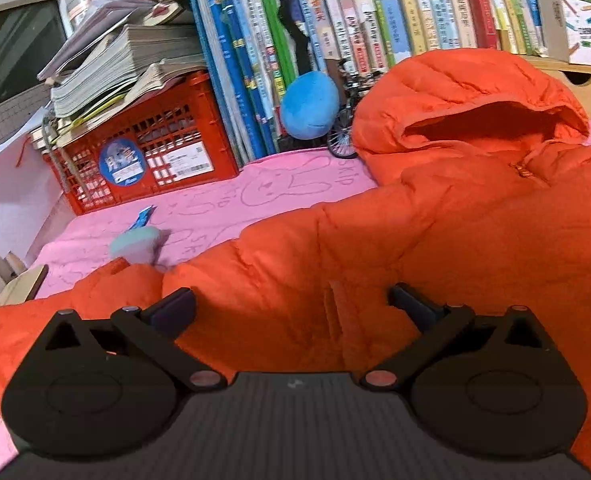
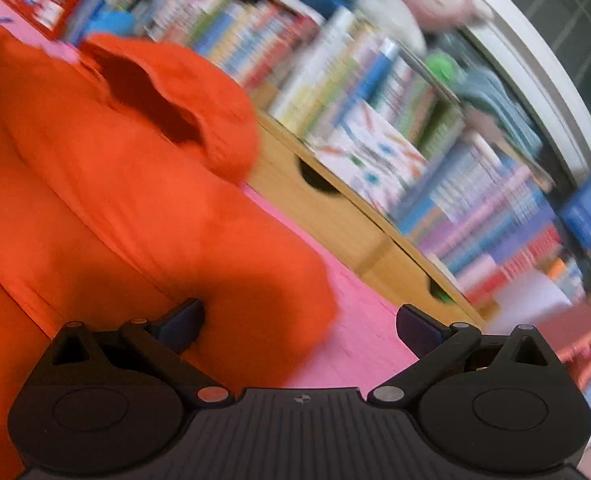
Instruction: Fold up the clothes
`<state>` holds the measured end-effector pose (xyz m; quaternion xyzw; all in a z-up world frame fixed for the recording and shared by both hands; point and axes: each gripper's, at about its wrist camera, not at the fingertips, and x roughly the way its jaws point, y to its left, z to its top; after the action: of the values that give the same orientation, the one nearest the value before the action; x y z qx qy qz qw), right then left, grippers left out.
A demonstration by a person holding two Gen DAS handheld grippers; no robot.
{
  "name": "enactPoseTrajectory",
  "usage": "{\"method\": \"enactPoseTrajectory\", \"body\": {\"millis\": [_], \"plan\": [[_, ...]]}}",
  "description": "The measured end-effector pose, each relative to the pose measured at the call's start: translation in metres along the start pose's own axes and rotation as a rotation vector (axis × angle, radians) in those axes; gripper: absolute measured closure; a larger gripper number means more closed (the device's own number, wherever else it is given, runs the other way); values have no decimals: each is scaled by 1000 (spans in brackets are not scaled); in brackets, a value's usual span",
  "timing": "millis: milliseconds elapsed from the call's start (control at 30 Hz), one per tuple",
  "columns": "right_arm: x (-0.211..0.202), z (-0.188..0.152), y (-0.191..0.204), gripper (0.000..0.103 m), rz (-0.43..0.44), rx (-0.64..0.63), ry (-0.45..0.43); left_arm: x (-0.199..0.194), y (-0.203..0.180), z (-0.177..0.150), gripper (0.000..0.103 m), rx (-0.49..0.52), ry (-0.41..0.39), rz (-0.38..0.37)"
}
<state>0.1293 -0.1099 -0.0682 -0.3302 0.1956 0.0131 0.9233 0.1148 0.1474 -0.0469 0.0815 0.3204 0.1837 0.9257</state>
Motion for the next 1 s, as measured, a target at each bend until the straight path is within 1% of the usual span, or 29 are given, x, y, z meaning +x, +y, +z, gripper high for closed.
{"method": "enactPoseTrajectory", "body": {"millis": [67,133,167,200,267,367,400,467,500,567,600,700,767,833,900,967,1000], "plan": [[0,-1,-11,1,3,20,41,0,-1,0,0,2,-2,-1],[-6,4,-15,1,-11,14,65,0,-1,0,0,-2,0,0],[-12,9,-15,1,-29,14,62,1,-1,0,0,-4,2,1],[-20,15,-15,1,-50,24,40,1,-1,0,0,-4,2,5],[-43,31,-14,0,-27,83,-65,0,-2,0,0,3,0,12],[-63,61,2,0,149,205,-196,-1,-5,0,0,19,-6,28],[-60,72,13,0,203,232,-200,-1,-5,0,0,21,-6,31],[-46,94,38,0,298,272,-172,-1,-5,1,0,18,-5,34],[-35,101,50,0,331,290,-142,0,-4,1,0,14,-3,36],[-19,107,68,0,371,298,-77,0,-3,0,0,8,0,37],[-12,105,72,0,384,282,-52,1,-3,0,0,6,1,37],[3,90,62,0,355,272,-22,1,-3,0,0,3,3,34],[17,74,40,0,278,291,17,1,-3,0,0,3,2,31],[34,50,8,0,214,375,79,1,-4,0,0,5,0,25],[48,25,-22,1,168,484,138,0,-6,0,0,15,-3,28],[66,5,-43,1,142,596,223,0,-8,0,0,27,-8,32],[73,-2,-50,1,149,651,259,0,-9,1,0,33,-10,34]]}}
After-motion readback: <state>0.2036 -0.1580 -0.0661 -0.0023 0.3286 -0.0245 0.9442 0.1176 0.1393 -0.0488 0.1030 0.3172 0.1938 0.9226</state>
